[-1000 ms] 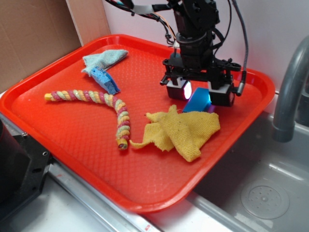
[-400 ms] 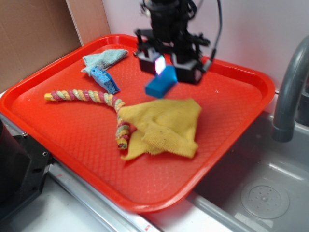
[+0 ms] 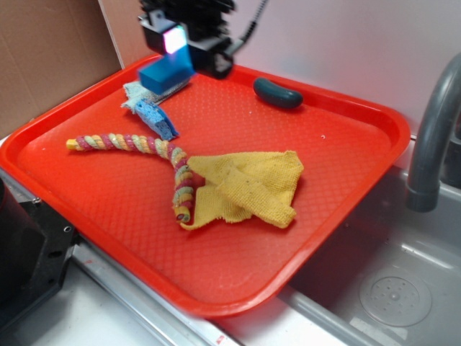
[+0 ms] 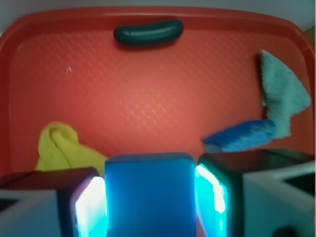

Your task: Grab the blue block.

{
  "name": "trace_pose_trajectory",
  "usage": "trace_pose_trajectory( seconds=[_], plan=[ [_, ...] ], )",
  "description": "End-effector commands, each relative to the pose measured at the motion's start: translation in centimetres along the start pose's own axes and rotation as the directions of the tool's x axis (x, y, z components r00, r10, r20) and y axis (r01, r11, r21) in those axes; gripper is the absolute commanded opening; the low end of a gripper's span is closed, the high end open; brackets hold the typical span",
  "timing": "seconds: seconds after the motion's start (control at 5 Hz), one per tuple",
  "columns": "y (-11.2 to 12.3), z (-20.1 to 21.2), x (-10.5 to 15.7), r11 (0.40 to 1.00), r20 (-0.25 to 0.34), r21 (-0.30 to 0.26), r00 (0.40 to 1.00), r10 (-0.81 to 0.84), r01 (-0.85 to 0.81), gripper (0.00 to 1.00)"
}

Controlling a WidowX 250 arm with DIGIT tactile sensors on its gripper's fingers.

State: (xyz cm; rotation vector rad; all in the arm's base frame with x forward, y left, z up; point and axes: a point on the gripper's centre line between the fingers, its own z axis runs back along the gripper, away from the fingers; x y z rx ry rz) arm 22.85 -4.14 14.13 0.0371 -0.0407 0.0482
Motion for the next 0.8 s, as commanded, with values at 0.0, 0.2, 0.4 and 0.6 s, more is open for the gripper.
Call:
trace_pose_trajectory(
  seconds=[0.0,0.2,0.4,0.6],
  plan=[
    [3.7,5.1,-2.3,0.992,0.008,-0.058,0.994,0.108,-0.108,0.0],
    [3.6,6.0,-2.7,0.993,0.0,-0.047,0.994,0.109,-0.108,0.0],
    [3.4,7.1,-3.5,0.992,0.004,-0.022,0.992,0.127,-0.127,0.0],
    [3.1,6.4,-3.2,0.991,-0.042,0.013,0.99,0.136,-0.135,0.0]
  ],
)
